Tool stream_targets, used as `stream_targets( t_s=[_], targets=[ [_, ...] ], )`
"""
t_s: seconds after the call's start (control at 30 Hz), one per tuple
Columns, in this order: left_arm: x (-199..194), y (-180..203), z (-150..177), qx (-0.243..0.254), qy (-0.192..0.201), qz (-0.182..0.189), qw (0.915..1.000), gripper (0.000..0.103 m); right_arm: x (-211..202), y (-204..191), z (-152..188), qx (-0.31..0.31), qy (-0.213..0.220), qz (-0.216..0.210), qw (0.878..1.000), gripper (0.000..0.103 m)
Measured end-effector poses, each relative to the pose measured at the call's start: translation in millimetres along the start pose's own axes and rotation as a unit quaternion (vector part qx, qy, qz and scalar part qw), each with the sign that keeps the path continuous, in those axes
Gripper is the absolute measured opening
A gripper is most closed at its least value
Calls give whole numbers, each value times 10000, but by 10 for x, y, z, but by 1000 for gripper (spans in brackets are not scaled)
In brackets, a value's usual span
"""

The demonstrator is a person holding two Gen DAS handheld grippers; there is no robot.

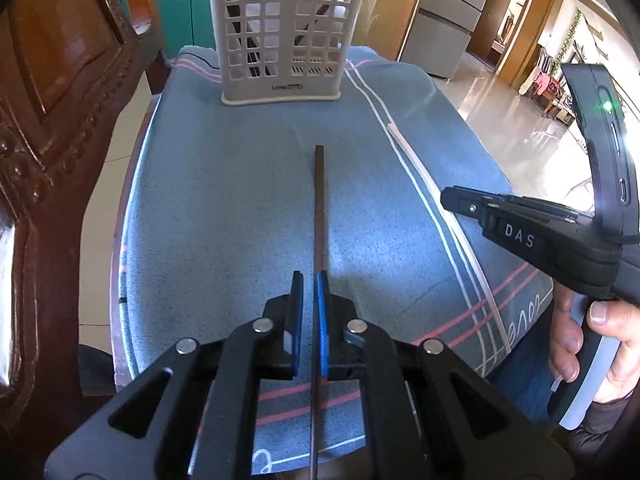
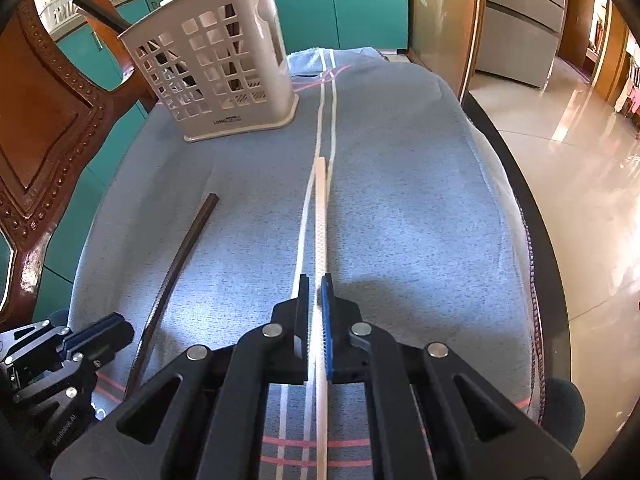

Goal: Organize utensils

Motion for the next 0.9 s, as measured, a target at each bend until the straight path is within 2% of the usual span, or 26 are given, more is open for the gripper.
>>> stream_targets(
  t_s=[0.2,0.4,0.63,0.73,0.83,0.9],
  targets=[
    [68,-2,-30,42,-46,13,10000,16,-2,16,2,-3,34,41,10000,9],
    [96,2,-22,49,-80,7,10000,21,55,32,-5,-88,-9,241,9997,26],
    [149,22,-24,63,-149,-6,9999,25,121,-54,11,-341,-17,296,9990,28],
    [169,41,-26,80,-167,-2,9998,27,135,-88,16,-486,40,346,9982,27],
    [195,63,-22,115,-209,25,9997,27,142,-108,27,-514,99,321,9981,10],
    [207,79,-19,148,-226,32,9996,27,143,-100,22,-455,65,218,9987,7]
  ],
)
Point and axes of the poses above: each gripper's, at about its wrist camera, not at the fingertips, and x roughly the way its jaws point, y to its right, z to its underside, the point moved 2 cm from there along x, roughly the way its jaws point, and after that the axes turned 5 degrees about x, right-handed, at the moved point
